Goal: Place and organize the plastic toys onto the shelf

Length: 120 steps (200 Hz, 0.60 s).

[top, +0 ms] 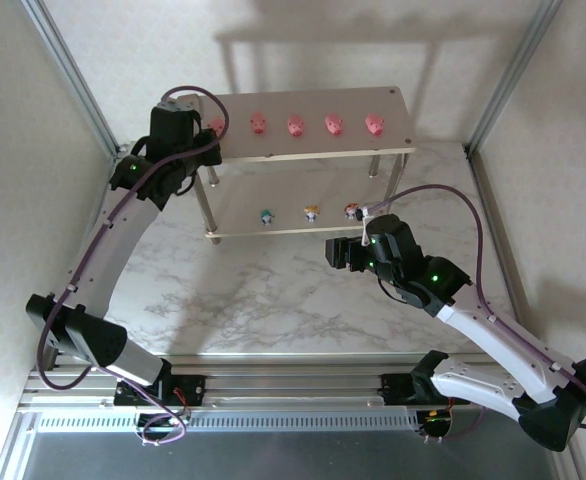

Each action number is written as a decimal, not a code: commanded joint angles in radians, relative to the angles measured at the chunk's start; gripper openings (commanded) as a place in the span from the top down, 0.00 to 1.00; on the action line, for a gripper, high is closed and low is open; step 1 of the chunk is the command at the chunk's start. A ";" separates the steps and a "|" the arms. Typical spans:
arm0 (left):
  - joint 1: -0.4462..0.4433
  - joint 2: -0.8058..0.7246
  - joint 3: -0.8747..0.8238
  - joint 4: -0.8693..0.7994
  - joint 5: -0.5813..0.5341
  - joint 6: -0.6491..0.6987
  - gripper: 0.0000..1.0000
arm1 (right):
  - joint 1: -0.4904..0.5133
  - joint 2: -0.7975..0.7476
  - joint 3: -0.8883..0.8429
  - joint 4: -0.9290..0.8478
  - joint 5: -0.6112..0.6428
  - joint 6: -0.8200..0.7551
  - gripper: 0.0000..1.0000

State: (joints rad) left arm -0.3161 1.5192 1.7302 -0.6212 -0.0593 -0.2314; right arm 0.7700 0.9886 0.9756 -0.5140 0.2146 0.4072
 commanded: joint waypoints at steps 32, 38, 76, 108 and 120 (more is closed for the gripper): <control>0.011 -0.149 0.004 -0.001 -0.033 0.013 0.76 | -0.014 -0.013 0.030 -0.053 0.038 -0.025 0.16; 0.012 -0.172 0.001 0.000 -0.038 0.015 0.75 | -0.015 -0.016 0.035 -0.063 0.043 -0.029 0.15; 0.009 -0.370 -0.130 0.089 -0.047 0.039 0.68 | -0.018 -0.083 0.114 -0.187 0.188 -0.077 0.13; 0.009 -0.587 -0.423 0.255 -0.068 0.064 0.63 | -0.050 -0.216 0.206 -0.327 0.422 -0.094 0.10; 0.010 -0.638 -0.516 0.296 -0.079 0.074 0.58 | -0.051 -0.258 0.233 -0.377 0.488 -0.092 0.07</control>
State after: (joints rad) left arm -0.3122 0.9428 1.3701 -0.4442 -0.1036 -0.1940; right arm 0.7261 0.8227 1.1313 -0.7509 0.4808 0.3386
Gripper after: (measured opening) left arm 0.382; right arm 0.900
